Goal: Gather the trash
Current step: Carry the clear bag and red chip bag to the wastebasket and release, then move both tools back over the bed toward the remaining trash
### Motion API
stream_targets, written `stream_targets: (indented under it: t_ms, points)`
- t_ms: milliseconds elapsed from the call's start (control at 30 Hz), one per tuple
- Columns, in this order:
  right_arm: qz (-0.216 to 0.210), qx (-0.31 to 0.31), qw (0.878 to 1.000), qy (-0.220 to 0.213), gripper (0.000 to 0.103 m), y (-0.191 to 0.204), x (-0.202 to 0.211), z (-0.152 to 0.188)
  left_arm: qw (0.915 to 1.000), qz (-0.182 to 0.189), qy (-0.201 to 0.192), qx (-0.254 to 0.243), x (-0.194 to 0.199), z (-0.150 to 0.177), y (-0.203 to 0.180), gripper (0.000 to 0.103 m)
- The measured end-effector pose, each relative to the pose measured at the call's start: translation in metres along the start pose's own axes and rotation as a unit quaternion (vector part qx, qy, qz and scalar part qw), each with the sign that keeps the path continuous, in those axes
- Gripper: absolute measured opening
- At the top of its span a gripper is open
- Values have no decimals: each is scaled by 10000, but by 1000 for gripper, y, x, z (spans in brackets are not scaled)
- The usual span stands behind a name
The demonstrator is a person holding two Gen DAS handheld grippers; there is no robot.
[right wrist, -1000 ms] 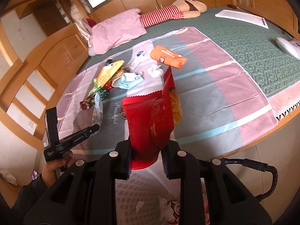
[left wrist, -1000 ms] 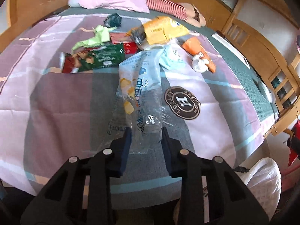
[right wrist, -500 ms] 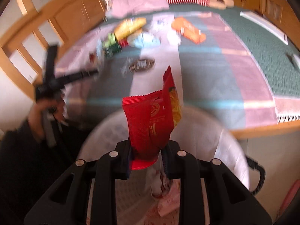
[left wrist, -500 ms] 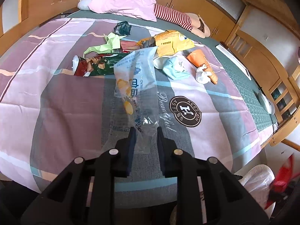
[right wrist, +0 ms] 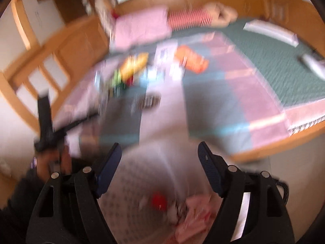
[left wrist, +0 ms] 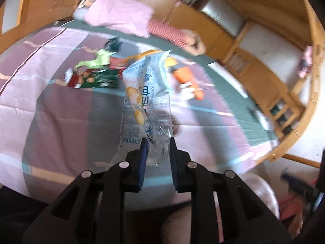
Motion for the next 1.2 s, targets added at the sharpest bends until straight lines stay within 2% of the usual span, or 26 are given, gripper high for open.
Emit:
stream_targets:
  t_ms: [67,133,233,333,367,433,467,500,533,567,600,667,733,800,833,900,933,1000,1100,1167,1200]
  points:
    - [69,-291,9978,-592,80,-10,22,-17,9988,108,53,-478,10,12,-30,22]
    - [-34,-705,9919,-1056,82,-24,44,-30,9949,340,224,-921,15,27,-61,22]
    - [-44,-1061,9837,-1448,85,-41,67,-39,9816,840,627,-1598,18,60,-107,22]
    - [103,-1092,9830,-1475,85,-48,73,-39,9589,1111,1098,-2369,14,99,-143,22]
    - [109,-1105,9830,-1464,85,-49,73,-38,9473,1137,1266,-2713,12,115,-154,23]
    - [73,-1164,9835,-1380,85,-51,69,-34,9349,1172,1484,-3002,8,131,-163,26]
    - [41,-1196,9839,-1330,85,-51,65,-33,9271,1175,1587,-3186,5,142,-168,29]
    - [24,-1212,9840,-1307,85,-52,64,-31,9229,1171,1631,-3287,4,148,-171,38]
    - [9,-1223,9841,-1285,85,-50,63,-28,9199,1155,1657,-3363,3,153,-173,43]
    - [1,-1224,9843,-1272,85,-49,62,-28,9167,1110,1669,-3456,2,157,-174,54]
    - [-1,-1220,9845,-1262,85,-49,60,-27,9161,1085,1655,-3487,4,161,-174,61]
    - [63,-1189,9845,-1284,87,-47,60,-27,9168,1056,1603,-3502,4,160,-173,69]
    - [317,-1084,9833,-1428,92,-47,64,-27,9209,1060,1527,-3425,5,155,-171,73]
    - [789,-877,9793,-1648,96,-47,71,-29,9262,1115,1442,-3301,9,150,-169,76]
    - [1109,-730,9742,-1824,99,-45,76,-30,9282,1141,1394,-3255,10,147,-168,77]
    - [1626,-429,9596,-2254,100,-40,87,-33,9342,1171,1188,-3154,17,139,-168,82]
    - [1751,-373,9558,-2333,100,-40,89,-34,9370,1147,1076,-3120,19,135,-168,84]
    - [1929,-318,9494,-2456,100,-39,90,-32,9479,924,535,-3001,28,119,-166,89]
    - [1850,-551,9406,-2793,100,-43,95,-26,9577,637,-528,-2756,49,92,-157,98]
    - [1772,-688,9443,-2688,100,-48,92,-26,9627,519,-1011,-2455,58,76,-146,99]
    - [1747,-691,9477,-2581,100,-50,90,-27,9649,489,-1089,-2339,59,73,-142,99]
Point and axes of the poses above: each gripper's, at about its wrist camera, not at the fingertips, and x roughly against the way its jaws point, y to its left, z to its underside, the point moved 6 cm from there along -x, roughly the way its jaws point, and after that the axes turned 1 degree about x, right-handed, at the moved point
